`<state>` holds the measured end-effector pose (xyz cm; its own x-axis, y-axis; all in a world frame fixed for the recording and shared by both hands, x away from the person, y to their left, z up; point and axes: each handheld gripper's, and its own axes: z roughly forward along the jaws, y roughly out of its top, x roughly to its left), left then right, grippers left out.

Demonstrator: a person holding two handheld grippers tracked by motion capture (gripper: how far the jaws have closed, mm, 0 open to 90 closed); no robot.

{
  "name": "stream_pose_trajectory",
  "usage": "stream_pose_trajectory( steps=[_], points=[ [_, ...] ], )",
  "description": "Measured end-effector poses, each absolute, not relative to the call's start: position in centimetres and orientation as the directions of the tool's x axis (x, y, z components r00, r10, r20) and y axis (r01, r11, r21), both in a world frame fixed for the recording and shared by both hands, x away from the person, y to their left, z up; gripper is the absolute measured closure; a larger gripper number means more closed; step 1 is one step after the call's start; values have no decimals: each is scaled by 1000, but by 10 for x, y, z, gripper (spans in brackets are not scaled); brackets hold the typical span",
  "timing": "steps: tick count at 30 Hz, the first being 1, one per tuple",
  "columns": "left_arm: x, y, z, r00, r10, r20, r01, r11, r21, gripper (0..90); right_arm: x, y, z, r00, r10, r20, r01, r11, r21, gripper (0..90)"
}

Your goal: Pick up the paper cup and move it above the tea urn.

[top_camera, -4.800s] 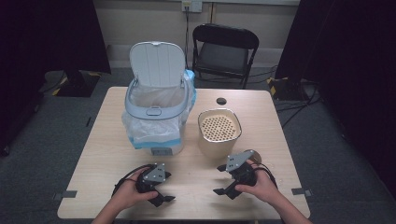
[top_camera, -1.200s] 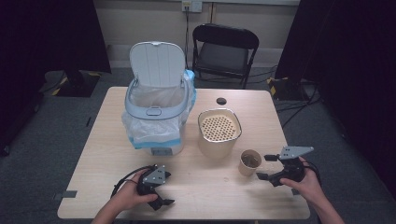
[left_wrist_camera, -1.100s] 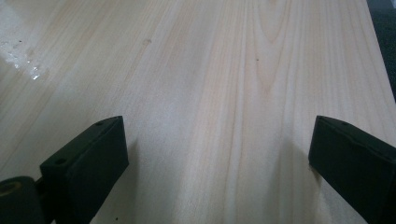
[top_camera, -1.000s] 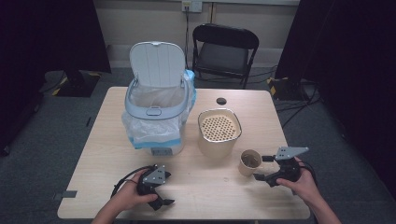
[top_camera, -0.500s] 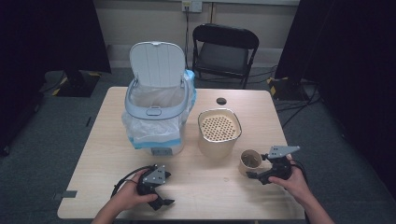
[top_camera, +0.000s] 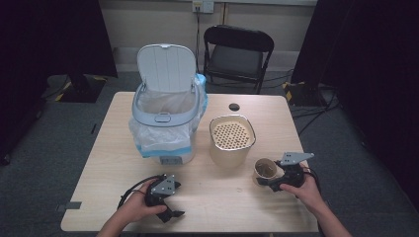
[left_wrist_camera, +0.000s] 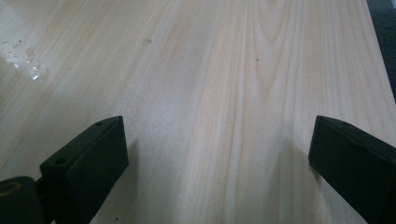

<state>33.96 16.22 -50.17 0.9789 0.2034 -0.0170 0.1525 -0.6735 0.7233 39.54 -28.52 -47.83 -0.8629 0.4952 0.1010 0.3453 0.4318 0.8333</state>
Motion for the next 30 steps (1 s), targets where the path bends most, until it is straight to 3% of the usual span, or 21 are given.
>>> stream_pose_trajectory(
  steps=[30],
  points=[
    [340, 162, -502, 980, 196, -17, 149, -680, 718, 26, 395, -280, -484, -856, 508, 93, 338, 414, 845, 253]
  ],
)
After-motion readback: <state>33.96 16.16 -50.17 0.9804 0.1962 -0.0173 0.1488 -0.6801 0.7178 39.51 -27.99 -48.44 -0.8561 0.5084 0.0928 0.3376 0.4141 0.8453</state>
